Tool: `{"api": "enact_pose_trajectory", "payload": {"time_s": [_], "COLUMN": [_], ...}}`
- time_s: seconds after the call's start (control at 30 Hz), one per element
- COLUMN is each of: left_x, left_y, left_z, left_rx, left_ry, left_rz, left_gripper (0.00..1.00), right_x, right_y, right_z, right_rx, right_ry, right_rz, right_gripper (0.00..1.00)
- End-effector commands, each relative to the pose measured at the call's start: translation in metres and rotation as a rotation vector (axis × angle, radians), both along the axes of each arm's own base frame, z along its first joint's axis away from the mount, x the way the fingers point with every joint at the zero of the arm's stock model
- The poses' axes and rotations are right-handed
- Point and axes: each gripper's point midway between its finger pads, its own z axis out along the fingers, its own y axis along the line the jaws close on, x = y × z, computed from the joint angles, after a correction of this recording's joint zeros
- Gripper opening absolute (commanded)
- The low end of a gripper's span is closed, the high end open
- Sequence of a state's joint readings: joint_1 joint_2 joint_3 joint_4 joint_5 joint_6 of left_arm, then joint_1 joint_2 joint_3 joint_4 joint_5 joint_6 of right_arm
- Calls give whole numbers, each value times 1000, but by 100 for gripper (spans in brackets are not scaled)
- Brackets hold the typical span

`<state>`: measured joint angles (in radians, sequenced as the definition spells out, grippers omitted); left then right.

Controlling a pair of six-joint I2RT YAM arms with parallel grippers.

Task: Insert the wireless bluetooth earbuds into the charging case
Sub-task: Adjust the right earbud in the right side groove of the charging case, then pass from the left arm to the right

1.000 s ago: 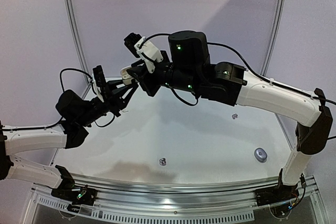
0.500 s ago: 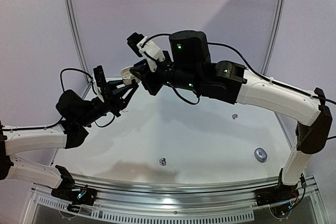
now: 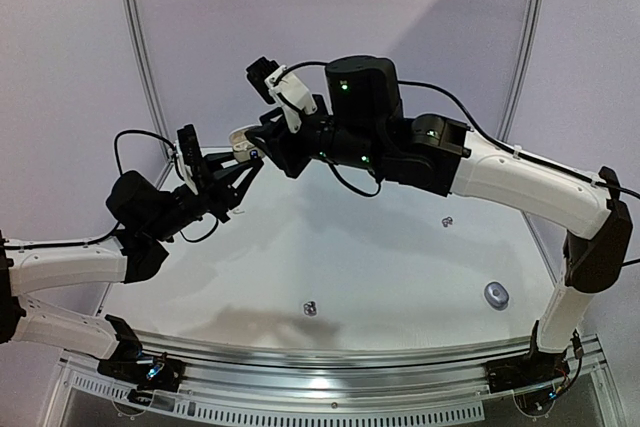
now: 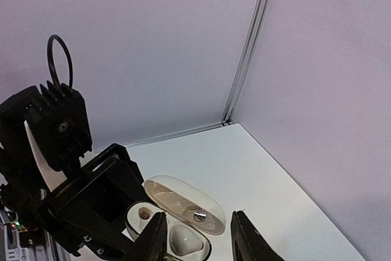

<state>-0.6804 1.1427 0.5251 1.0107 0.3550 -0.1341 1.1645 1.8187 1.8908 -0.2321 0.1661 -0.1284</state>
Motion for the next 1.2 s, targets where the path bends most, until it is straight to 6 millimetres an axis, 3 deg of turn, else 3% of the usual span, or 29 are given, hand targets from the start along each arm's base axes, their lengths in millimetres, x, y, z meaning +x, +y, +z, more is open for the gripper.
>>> {"api": "enact_pose_trajectory", "payload": {"time_s": [0.0, 0.1, 0.23, 0.33, 0.43, 0.57, 0.77, 0.9, 1.03, 1.17], "left_x": [-2, -5, -16, -27, -37, -46, -47, -45, -43, -43], "left_y": [4, 3, -2, -7, -12, -15, -21, -23, -24, -25], "left_z": [12, 15, 21, 29, 38, 49, 58, 64, 66, 65], "left_rx": [-24, -42, -68, -80, -81, -70, -72, -85, -93, -96], "left_ry": [-4, 25, 88, 114, 108, 76, 85, 70, 56, 65], "left_rz": [-13, -59, -180, -281, -354, -416, -459, -470, -469, -465], "left_gripper": [0, 0, 0, 0, 0, 0, 0, 0, 0, 0], "right_x": [-11, -14, -20, -20, -36, -51, -57, -58, -55, -57], "right_y": [-26, -43, -57, -61, -60, -58, -55, -51, -44, -43], "right_z": [60, 66, 48, 28, 22, 22, 24, 28, 20, 30], "right_rx": [160, 200, 227, 191, 180, 179, 208, 241, 233, 273], "right_ry": [-38, -8, 176, 228, 249, 261, 229, 228, 255, 241], "right_rz": [25, 84, 217, 204, 285, 374, 415, 442, 442, 465], "right_gripper": [41, 56, 87, 92, 91, 82, 62, 57, 47, 43]}}
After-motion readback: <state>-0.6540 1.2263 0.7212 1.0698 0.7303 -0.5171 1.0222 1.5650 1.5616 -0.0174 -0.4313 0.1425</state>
